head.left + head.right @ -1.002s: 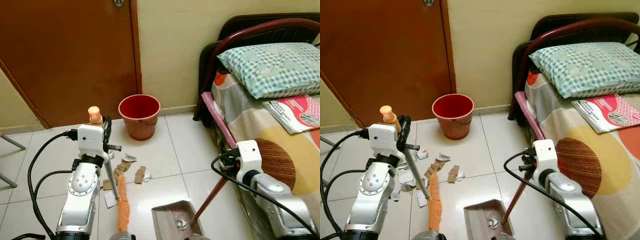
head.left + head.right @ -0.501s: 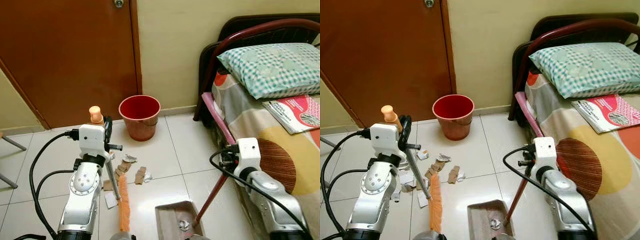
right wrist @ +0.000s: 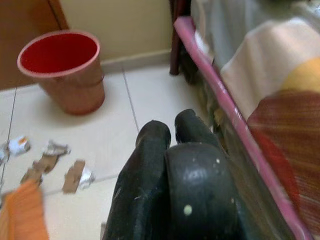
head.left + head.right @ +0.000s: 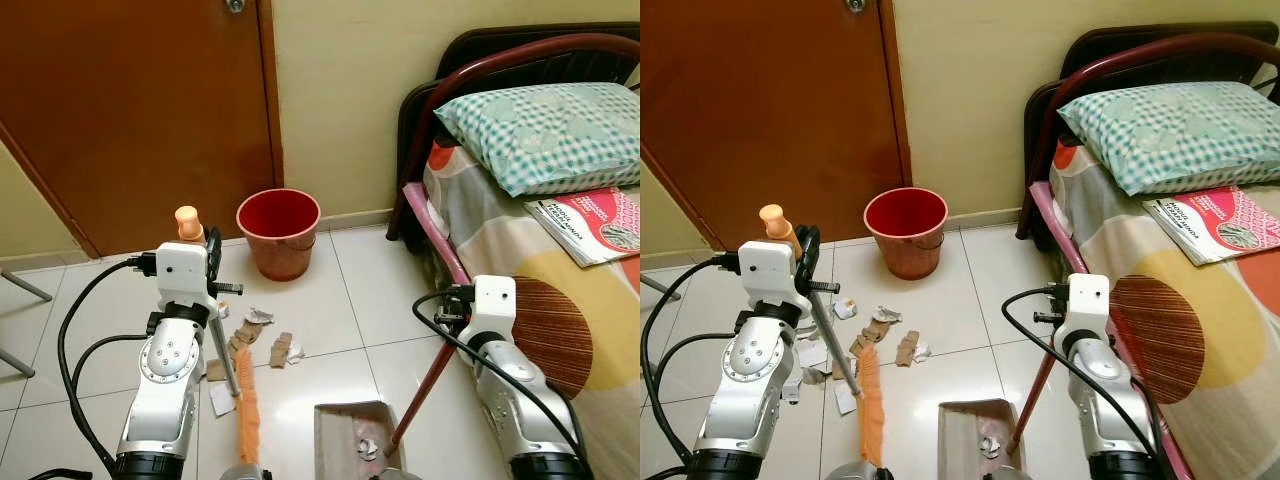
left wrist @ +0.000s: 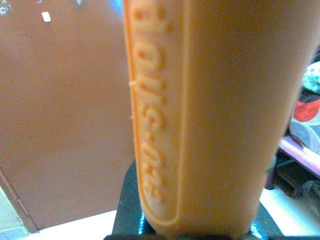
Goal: Sweep floor
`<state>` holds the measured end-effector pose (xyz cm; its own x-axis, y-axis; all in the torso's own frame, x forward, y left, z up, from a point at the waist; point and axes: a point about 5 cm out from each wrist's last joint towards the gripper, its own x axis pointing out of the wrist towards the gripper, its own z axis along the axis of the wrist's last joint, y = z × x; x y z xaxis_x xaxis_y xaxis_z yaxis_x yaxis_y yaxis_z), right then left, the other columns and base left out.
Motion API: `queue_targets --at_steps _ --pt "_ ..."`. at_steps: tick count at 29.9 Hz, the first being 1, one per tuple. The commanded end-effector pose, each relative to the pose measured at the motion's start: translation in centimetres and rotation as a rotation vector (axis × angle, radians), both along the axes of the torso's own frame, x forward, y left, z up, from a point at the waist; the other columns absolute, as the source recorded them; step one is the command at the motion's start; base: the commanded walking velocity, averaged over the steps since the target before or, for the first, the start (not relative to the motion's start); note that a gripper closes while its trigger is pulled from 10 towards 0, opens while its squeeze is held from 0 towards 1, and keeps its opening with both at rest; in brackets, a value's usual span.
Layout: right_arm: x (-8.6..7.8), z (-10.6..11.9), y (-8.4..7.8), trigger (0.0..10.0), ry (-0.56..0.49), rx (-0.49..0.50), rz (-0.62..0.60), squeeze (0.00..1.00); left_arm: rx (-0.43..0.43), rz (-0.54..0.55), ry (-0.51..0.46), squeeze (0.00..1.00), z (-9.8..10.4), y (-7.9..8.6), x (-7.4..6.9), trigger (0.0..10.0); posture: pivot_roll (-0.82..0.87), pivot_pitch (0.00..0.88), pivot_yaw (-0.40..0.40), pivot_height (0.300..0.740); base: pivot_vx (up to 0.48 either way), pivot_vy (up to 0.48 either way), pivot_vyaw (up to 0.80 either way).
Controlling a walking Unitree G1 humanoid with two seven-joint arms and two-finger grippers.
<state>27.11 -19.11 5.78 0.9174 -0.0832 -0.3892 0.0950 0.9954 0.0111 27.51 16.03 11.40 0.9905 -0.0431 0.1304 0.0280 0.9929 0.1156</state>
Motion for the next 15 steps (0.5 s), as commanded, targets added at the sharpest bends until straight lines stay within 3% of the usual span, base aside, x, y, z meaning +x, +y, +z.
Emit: queue_targets --at_steps 1,15 --pt "0.9 1.4 0.2 10.0 -0.096 0.005 -0.008 0.0 -0.013 0.004 -0.031 0.0 0.6 -0.3 0.4 10.0 -0.04 0.0 0.004 0.74 0.0 0.0 0.0" --pt "2.5 3.5 0.4 10.0 -0.249 0.054 0.029 0.0 -0.017 0.023 -0.031 0.0 0.7 -0.3 0.5 10.0 -0.04 0.0 0.0 0.74 0.0 0.0 0.0"
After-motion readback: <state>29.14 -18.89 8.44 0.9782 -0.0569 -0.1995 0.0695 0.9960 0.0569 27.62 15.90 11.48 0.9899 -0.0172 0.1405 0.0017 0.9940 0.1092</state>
